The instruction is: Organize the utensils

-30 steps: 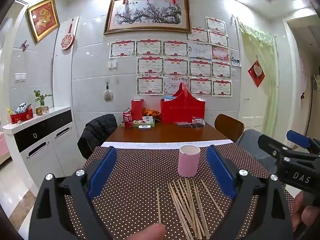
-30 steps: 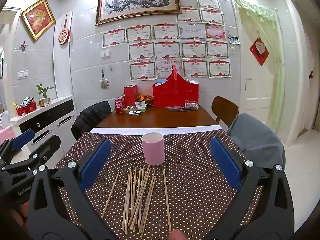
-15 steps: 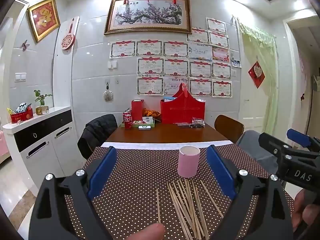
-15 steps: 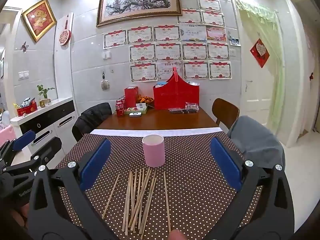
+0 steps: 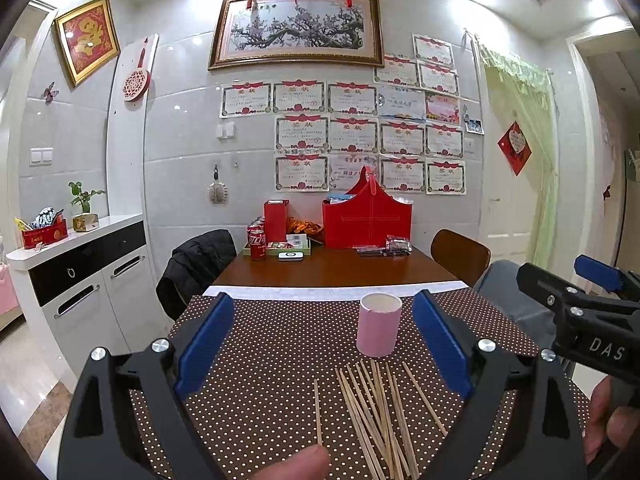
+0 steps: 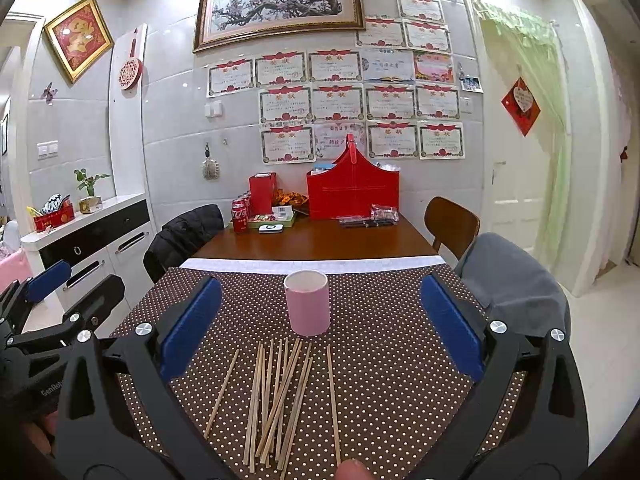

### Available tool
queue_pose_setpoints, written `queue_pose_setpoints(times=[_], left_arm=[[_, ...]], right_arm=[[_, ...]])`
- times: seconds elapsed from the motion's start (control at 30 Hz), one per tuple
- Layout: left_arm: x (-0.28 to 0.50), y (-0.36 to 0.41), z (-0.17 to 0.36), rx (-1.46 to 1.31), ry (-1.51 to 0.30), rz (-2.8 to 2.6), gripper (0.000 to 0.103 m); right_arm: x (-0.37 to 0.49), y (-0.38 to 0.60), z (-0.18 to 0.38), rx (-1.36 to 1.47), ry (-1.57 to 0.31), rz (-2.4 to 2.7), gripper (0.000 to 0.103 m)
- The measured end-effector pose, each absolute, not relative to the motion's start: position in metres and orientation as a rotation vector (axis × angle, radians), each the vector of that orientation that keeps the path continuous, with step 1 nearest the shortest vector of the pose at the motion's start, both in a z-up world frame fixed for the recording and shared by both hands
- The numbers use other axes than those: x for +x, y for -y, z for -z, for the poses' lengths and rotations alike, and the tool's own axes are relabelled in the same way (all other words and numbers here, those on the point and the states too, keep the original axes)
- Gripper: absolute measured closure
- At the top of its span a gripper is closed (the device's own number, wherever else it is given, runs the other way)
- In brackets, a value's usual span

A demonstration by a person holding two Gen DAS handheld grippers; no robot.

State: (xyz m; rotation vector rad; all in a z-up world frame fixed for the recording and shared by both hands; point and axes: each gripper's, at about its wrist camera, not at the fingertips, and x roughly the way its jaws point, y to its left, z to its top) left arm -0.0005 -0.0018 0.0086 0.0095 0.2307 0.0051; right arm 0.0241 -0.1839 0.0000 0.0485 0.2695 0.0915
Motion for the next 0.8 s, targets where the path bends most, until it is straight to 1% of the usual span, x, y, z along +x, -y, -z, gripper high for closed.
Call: queue_pose_setpoints(times=[0.5, 0.63, 0.8], left_arm=[[0.018, -0.014, -0.012, 0.000, -0.253, -0.020, 0.013], [0.030, -0.025, -0.003, -0.010, -0.292, -0.022, 0.013], [0.053, -0.037, 0.023, -0.014, -0.386, -0.008, 0.013]], right_arm=[[0.042, 0.184, -0.004, 0.043, -0.289, -0.081, 0.005], [0.051, 0.184, -0.005, 0.032, -0.300, -0.066, 0.005], [0.066, 0.190, 0.009, 0.032, -0.355, -0.032, 0.005]])
